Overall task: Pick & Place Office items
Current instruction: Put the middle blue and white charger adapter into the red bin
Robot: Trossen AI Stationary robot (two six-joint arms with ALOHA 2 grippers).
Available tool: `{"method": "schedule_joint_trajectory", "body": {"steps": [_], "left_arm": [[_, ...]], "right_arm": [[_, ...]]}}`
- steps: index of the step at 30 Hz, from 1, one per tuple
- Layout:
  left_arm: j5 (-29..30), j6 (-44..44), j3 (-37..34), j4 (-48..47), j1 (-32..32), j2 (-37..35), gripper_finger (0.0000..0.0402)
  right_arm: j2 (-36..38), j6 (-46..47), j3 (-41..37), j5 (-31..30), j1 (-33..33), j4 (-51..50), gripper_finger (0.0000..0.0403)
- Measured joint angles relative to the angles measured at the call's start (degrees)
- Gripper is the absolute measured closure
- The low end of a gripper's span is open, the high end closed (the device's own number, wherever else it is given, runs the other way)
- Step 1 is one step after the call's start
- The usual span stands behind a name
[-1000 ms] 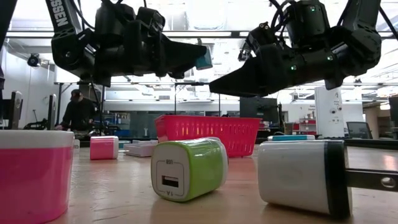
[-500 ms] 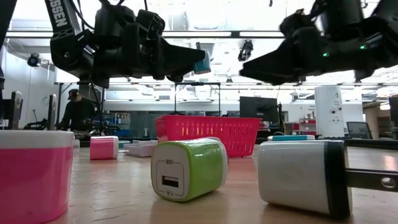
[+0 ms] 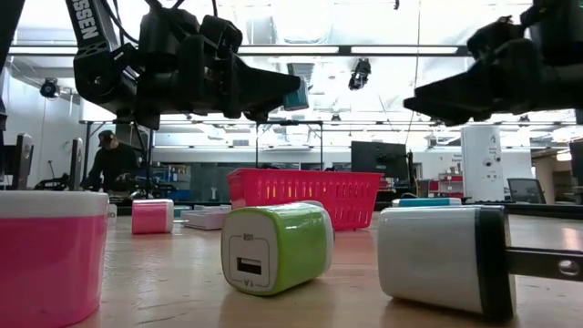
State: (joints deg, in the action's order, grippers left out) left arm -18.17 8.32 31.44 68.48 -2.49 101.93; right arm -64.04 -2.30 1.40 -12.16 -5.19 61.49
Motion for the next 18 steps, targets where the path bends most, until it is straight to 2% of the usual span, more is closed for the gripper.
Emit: {"method": "schedule_joint_trajectory", "body": {"steps": [5,12,18], "left_arm": [[0.1,0.0,0.0,-0.2,0.0,0.0,0.0270],[0.1,-0.4,0.0,-1.1,0.0,0.0,0.0270],[0.2,-2.2,0.9,-6.5,-0.1,0.0,0.0270]], "right_arm": [[3.5,0.4,-0.9,-0.9,0.0,-3.1,0.0122],[4.4,0.4,-0.8,-1.5,0.0,-4.5,0.0132],[4.3,0.4,-0.8,-1.5,0.0,-4.5,0.0139]]}}
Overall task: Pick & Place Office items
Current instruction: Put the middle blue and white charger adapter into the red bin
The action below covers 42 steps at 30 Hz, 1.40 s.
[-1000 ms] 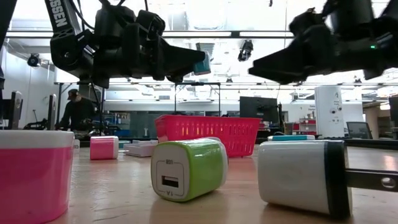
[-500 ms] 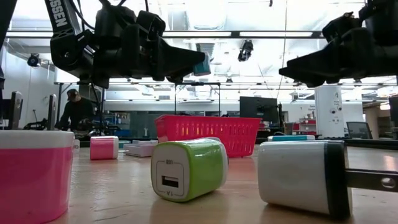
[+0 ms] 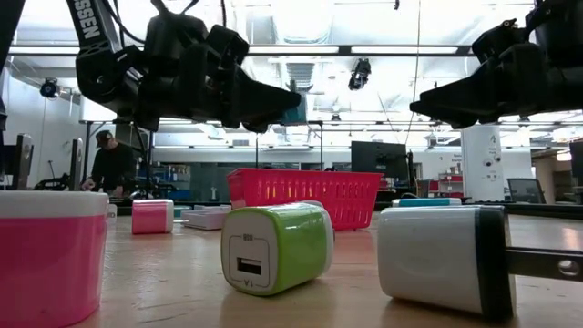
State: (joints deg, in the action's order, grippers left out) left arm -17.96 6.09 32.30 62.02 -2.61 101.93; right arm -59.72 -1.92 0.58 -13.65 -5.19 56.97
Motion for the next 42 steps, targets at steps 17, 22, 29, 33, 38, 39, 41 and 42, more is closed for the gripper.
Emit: {"method": "schedule_joint_trajectory", "body": {"steps": [17,22,29,33,38,39,41,42], "left_arm": [[4.0,3.6,16.0,-41.6,0.9,0.0,0.0270],[6.8,5.9,21.7,-55.3,1.7,0.0,0.0270],[9.1,7.3,27.3,-68.6,2.3,-0.1,0.0270],[9.2,8.3,28.3,-71.6,2.3,-0.1,0.0270],[9.2,8.5,28.4,-73.4,2.3,-0.1,0.0270],[9.2,8.5,28.5,-73.4,2.3,-0.1,0.0270],[9.1,8.5,28.5,-73.4,2.4,0.3,0.0270],[9.1,8.5,28.6,-73.4,2.4,0.6,0.0270]], "right_arm": [[0.1,-0.3,0.0,0.2,0.0,-0.7,0.0143],[0.1,-0.5,0.0,0.2,0.0,-0.7,0.0143],[0.1,-0.7,0.0,0.2,0.0,-0.7,0.0145],[0.1,-0.7,0.0,0.2,0.0,-0.7,0.0148],[0.1,-0.7,0.0,0.2,0.0,-0.7,0.0149],[0.1,-0.7,0.0,0.2,0.0,-0.7,0.0149],[0.1,-0.7,0.0,0.2,0.0,-0.7,0.0149],[0.1,-0.7,0.0,0.2,0.0,-0.7,0.0149]]}}
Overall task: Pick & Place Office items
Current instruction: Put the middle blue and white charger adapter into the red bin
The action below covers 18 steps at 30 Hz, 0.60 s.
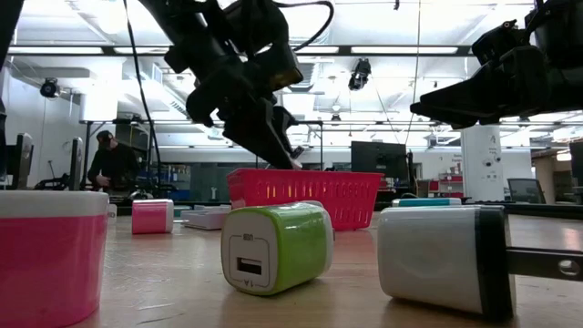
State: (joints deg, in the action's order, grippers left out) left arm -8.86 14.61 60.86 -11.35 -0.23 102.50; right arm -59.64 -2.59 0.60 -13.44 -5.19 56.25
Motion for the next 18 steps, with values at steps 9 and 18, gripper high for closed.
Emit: {"method": "schedule_joint_trajectory", "body": {"steps": [9,18], "left_arm": [[-0.8,0.0,0.7,-0.5,0.0,2.3,0.0270],[-2.4,0.0,1.0,-0.6,0.0,5.5,0.0270]], "right_arm": [[0.0,0.0,0.0,0.0,0.0,0.1,0.0149],[0.0,0.0,0.0,-0.1,0.0,0.1,0.0149]]}}
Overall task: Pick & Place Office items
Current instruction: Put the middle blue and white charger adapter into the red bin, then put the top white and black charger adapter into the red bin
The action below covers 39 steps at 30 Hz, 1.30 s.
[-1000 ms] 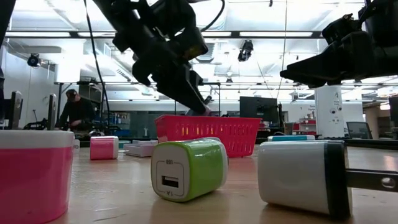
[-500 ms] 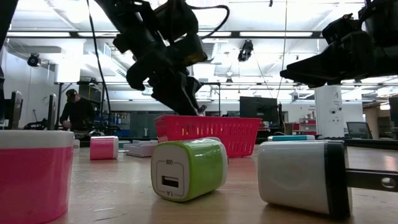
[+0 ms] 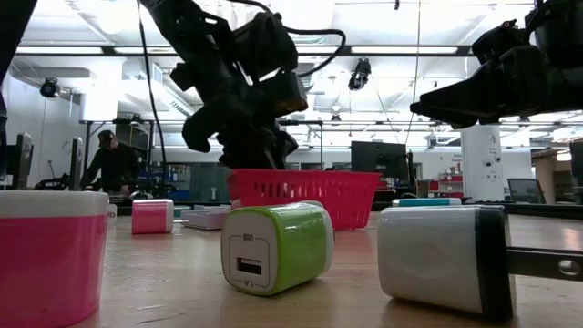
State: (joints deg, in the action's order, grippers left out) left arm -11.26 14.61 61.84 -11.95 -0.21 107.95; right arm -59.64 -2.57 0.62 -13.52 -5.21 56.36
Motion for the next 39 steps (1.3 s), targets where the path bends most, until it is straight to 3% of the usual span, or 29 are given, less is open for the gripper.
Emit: {"method": "schedule_joint_trajectory", "body": {"steps": [20,27,39], "left_arm": [[-1.8,-0.4,0.5,-0.1,0.0,0.2,0.0268],[-1.9,-1.1,0.5,0.3,0.0,0.2,0.0203],[-3.9,-0.1,0.4,3.0,0.1,0.1,0.0215]], "right_arm": [[0.0,0.0,0.0,-0.1,0.0,0.0,0.0149],[0.0,0.0,0.0,-0.1,0.0,0.0,0.0149],[0.0,0.5,0.0,0.0,0.0,-0.5,0.0149]]}}
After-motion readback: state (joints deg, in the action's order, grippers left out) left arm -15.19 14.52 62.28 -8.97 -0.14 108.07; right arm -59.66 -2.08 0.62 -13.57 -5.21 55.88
